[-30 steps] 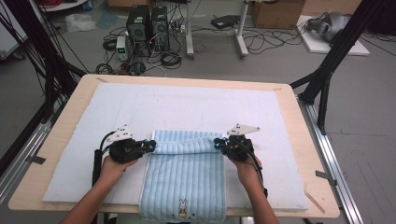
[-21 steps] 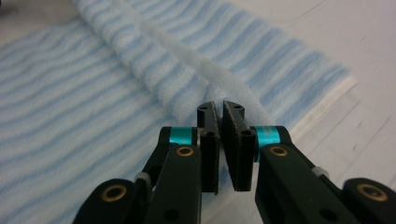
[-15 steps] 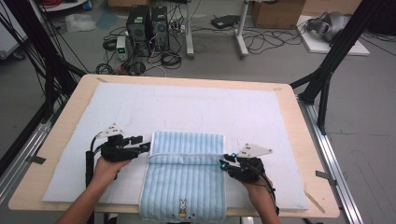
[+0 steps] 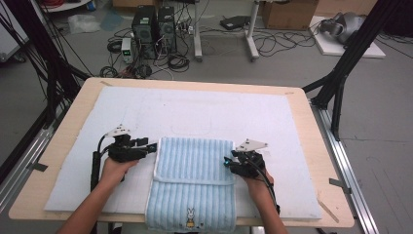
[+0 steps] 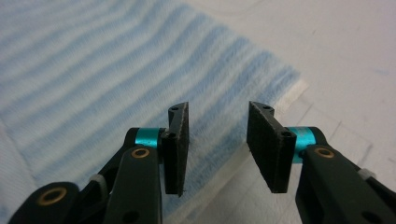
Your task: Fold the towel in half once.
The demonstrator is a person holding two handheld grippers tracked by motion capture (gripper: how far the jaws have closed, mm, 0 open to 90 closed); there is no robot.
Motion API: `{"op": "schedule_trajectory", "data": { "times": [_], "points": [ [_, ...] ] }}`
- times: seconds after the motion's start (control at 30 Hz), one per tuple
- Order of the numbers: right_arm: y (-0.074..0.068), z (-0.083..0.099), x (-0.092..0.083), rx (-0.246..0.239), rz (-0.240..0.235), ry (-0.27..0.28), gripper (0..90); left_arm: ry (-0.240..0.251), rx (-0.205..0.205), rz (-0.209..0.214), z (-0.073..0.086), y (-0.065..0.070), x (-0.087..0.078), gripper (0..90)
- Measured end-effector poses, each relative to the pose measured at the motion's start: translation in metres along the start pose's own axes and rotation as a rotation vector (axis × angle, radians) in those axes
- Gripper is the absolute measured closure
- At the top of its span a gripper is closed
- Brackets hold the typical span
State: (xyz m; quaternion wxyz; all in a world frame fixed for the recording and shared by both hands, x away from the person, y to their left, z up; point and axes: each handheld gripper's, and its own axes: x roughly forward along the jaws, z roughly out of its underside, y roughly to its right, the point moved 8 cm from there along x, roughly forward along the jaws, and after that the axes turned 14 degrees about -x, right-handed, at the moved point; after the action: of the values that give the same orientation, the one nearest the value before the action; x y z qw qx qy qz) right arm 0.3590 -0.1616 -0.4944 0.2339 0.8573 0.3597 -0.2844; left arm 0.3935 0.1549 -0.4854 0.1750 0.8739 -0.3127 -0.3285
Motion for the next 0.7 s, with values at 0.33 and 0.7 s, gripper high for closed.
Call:
{"op": "schedule_trajectory", "data": {
  "times": [0.33, 0.7],
  "points": [
    [0.019, 0.004, 0.016, 0.113, 0.075, -0.041, 19.5, -0.112, 0.095, -0.054, 0.011, 0.010, 0.021, 39.3],
    [0.007, -0.002, 0.013, 0.100, -0.023, -0.035, 61.3, -0.130, 0.226, -0.097, 0.017, 0.019, 0.024, 68.8]
  ]
}}
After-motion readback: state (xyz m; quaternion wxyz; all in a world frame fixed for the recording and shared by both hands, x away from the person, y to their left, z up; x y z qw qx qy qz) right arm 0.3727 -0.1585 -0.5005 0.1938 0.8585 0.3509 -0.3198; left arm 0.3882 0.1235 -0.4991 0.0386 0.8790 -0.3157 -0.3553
